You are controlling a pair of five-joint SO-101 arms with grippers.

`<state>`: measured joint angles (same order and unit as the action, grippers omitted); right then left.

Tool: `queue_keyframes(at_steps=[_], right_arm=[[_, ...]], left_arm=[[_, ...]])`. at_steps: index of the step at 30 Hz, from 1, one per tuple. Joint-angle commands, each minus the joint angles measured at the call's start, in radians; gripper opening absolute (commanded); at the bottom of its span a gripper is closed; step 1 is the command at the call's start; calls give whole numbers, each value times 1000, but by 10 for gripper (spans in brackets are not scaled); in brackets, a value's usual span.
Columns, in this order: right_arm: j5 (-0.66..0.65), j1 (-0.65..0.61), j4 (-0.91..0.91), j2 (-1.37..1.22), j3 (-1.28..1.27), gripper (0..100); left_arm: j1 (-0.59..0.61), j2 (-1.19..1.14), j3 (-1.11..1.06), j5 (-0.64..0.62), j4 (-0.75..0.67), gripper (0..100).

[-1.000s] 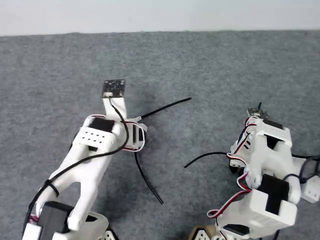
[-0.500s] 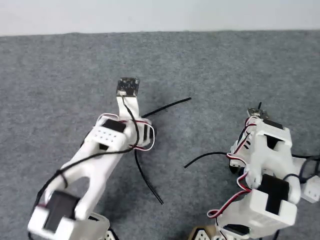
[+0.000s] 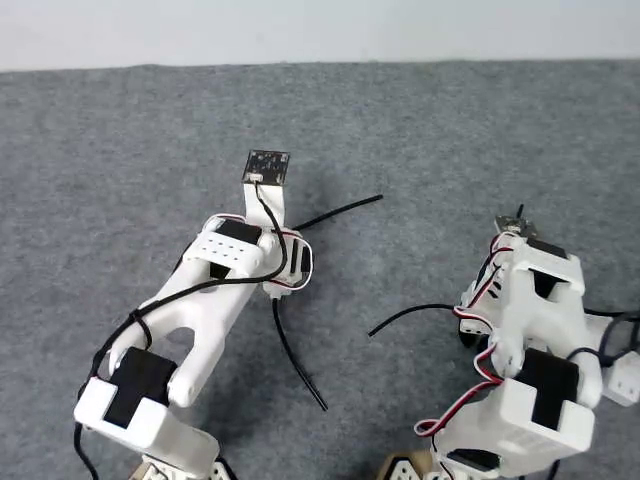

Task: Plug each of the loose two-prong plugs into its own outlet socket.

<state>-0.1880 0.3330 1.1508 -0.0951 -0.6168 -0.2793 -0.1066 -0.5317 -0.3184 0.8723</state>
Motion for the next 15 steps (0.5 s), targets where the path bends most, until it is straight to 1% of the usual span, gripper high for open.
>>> queue_keyframes(at_steps=[1,5,8,15], right_arm=[[-11,-24,-22,-16,41,72],[-11,-24,-22,-16,41,72],[-11,-24,-22,-16,41,72],[-11,-24,-22,-16,41,72]], left_arm=[[5,2,31,15,14,227],[-20,3,31,21,11,228],[-43,3,28,77,14,228],[-44,3,28,89,14,228]])
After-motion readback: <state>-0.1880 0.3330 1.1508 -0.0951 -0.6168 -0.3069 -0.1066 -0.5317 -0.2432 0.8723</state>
